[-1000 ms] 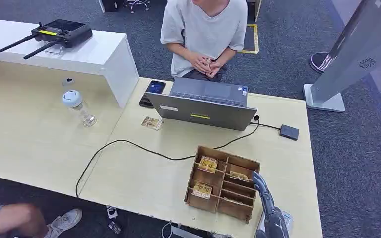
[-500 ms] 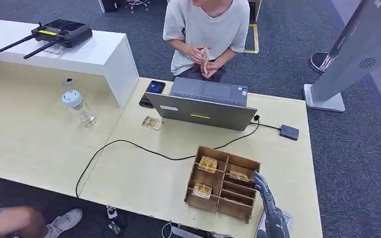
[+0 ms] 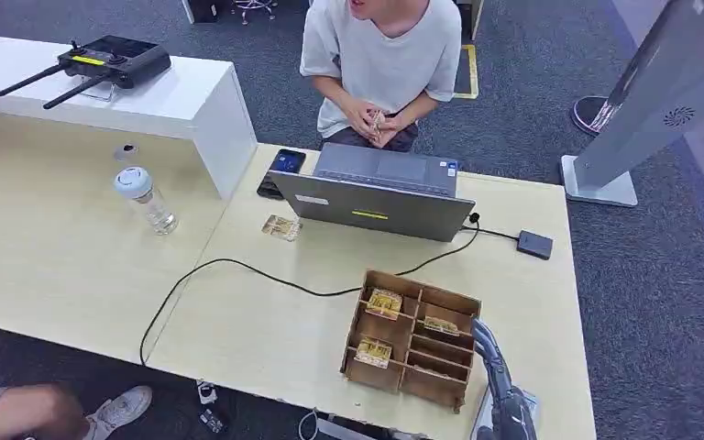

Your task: Pass the card to the sensor for recognition and then transmit it.

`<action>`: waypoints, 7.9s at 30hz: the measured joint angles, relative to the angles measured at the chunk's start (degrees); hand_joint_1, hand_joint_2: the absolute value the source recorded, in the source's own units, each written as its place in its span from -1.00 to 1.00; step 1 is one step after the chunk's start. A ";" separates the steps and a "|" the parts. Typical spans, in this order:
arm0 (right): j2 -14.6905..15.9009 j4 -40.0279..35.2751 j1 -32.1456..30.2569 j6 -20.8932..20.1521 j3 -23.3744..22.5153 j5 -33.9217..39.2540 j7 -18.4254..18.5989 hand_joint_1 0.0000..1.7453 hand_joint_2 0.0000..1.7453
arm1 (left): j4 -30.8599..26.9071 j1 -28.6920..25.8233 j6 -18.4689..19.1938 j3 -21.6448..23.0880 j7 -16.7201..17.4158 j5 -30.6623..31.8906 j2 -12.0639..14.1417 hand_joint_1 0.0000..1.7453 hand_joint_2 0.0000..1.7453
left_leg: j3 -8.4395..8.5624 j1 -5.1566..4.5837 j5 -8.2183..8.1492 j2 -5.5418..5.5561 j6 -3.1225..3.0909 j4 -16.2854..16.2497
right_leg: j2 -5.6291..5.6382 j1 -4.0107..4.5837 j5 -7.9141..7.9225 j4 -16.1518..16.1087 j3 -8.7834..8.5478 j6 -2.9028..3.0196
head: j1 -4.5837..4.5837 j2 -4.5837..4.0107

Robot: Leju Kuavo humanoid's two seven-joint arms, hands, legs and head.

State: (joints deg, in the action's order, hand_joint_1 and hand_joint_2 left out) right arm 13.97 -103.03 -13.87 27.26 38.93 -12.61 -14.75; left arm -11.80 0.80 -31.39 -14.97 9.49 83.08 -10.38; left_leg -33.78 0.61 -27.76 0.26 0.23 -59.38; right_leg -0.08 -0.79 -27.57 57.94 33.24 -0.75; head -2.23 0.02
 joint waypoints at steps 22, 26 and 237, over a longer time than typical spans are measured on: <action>0.00 -0.37 -0.43 1.05 0.00 0.17 0.15 -1.00 -1.00 | 0.00 0.01 0.00 0.00 -0.24 0.41 0.00 -1.00 -1.00 | 0.00 0.00 0.00 0.00 0.00 0.00 | 0.00 0.00 0.00 0.00 0.00 0.00 | 0.00 0.00; 0.00 -0.61 -0.42 1.11 0.00 0.17 0.15 -1.00 -1.00 | 0.00 0.01 -0.02 0.00 -0.24 0.46 0.00 -1.00 -1.00 | 0.00 0.00 0.00 0.00 0.00 0.00 | 0.00 0.00 0.00 0.00 0.00 0.00 | 0.00 0.00; -13.59 25.83 13.51 -7.37 -8.11 -59.17 22.67 0.72 1.00 | 0.00 2.01 5.92 1.73 3.13 6.78 -0.24 -1.00 -1.00 | 0.01 0.00 0.04 0.00 0.02 0.00 | 0.00 0.00 0.02 0.01 -0.02 0.01 | 0.00 0.00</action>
State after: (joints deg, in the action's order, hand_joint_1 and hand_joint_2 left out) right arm 0.37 -77.20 -0.36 19.89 30.82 -71.78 7.91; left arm -11.80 2.82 -25.46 -13.25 12.61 89.85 -10.62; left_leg -33.76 0.61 -27.71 0.26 0.25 -59.39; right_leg -0.08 -0.79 -27.54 57.95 33.22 -0.74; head -2.23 0.02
